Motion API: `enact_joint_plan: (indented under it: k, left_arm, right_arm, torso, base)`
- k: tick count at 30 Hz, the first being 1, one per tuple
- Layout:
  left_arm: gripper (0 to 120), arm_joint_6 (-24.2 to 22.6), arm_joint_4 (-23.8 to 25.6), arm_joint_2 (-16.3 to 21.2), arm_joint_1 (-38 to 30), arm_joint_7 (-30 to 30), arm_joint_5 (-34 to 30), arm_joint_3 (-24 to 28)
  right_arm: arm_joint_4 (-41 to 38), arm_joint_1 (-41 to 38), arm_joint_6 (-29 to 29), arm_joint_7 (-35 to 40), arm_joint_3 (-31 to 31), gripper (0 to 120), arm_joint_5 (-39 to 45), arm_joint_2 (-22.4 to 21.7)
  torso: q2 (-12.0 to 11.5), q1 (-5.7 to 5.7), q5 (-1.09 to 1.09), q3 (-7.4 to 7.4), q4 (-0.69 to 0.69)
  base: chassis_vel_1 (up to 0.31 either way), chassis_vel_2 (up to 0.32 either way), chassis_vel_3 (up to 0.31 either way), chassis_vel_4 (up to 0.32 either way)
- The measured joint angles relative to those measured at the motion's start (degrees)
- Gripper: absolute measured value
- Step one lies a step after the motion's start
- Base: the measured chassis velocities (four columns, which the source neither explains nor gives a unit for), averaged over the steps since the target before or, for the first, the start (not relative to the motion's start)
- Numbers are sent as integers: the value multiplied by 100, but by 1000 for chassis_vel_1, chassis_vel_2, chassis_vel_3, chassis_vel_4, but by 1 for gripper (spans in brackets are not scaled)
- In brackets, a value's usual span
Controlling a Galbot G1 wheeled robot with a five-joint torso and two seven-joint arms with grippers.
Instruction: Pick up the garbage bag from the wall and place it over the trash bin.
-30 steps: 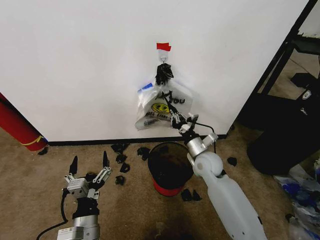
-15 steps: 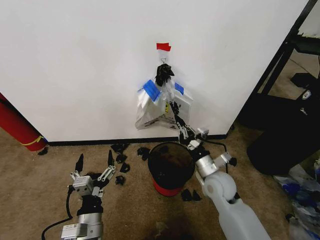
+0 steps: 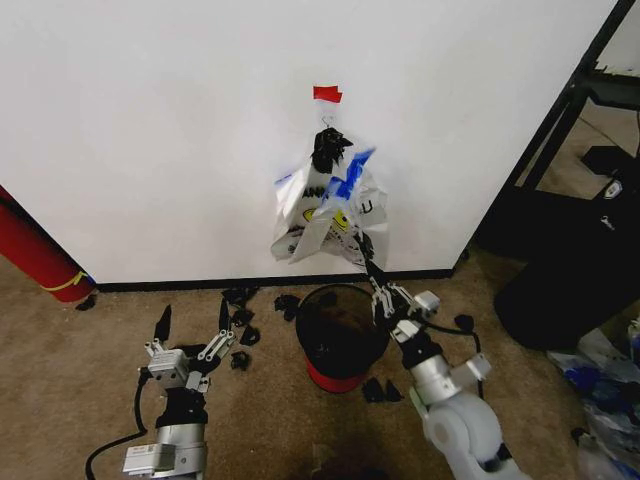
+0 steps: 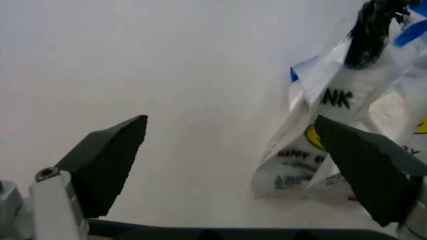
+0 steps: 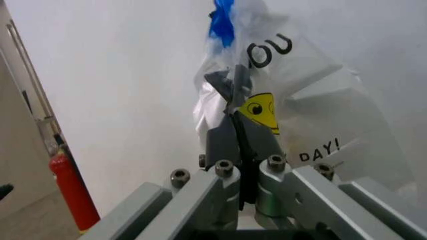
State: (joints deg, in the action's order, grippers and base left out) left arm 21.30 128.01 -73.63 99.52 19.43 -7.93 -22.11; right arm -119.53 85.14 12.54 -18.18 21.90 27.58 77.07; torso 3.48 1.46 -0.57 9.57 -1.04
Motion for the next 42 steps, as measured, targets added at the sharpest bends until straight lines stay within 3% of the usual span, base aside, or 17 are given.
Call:
enact_joint_plan:
  k: [11, 21, 36, 42]
  left_arm:
    - [99, 9, 1, 69, -34, -6, -62, 35]
    - [99, 35, 61, 84, 18, -11, -60, 22]
    - [99, 0, 62, 63, 6, -12, 15, 96]
    - [99, -91, 151, 140, -12, -9, -59, 183]
  right_arm:
    - [-493, 1317, 781, -315, 392, 0, -457, 61]
    - [-618, 2291, 1961, -630, 859, 0, -521, 282]
    - [-297, 2875, 2947, -538, 805, 0, -900, 451]
    - [-300, 2849, 2957, -446, 777, 0, -940, 455]
  torso:
    - [0, 0, 0, 0, -1]
    - [0, 0, 0, 0, 0]
    - [0, 0, 0, 0, 0]
    - [0, 0, -1, 0, 0]
  base:
    - [0, 0, 0, 0]
    - [0, 0, 0, 0]
    - [0, 0, 0, 0]
    - [0, 0, 0, 0]
